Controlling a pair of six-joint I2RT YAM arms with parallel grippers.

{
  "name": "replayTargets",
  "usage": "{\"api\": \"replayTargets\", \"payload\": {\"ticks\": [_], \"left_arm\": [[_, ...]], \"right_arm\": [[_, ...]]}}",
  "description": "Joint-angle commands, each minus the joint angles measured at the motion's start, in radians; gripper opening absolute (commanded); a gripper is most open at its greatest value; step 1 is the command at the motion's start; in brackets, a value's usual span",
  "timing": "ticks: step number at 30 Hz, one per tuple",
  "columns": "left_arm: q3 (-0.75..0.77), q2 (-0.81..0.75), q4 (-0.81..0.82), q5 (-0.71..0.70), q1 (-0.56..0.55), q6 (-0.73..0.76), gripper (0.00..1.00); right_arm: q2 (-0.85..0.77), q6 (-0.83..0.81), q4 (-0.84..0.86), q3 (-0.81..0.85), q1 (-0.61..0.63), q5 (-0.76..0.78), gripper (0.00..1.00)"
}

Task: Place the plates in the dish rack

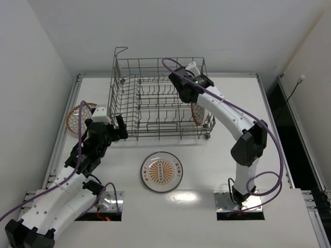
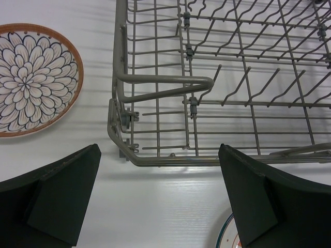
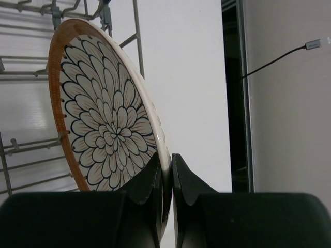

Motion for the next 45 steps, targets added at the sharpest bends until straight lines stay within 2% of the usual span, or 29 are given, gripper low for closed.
{"api": "replayTargets", "payload": {"ticks": [1, 12, 23, 29, 35, 45], "left_arm": [[0.029, -0.002, 0.026, 0.004, -0.010, 0.011, 0.99], [0.029, -0.002, 0.026, 0.004, -0.010, 0.011, 0.99], [0.029, -0.002, 0.026, 0.004, -0.010, 0.011, 0.99], [0.029, -0.002, 0.026, 0.004, -0.010, 0.011, 0.99], [0.029, -0.002, 0.026, 0.004, -0.010, 0.011, 0.99], [0.029, -0.002, 0.026, 0.004, -0.010, 0.011, 0.99]], "right_arm": [[-0.061, -0.012, 0.061, 0.155, -0.006, 0.246, 0.00], [-0.020, -0.070, 0.061, 0.175, 0.046, 0.361, 0.00], [0.043, -0.079, 0.081, 0.185, 0.073, 0.362, 0.00], [0.064, -0.079, 0.090, 0.101, 0.083, 0.404, 0.00], [0.075, -0.061, 0.113, 0.048, 0.083, 0.394, 0.00], [0.124, -0.004, 0.081, 0.048, 0.083, 0.273, 0.01]]}}
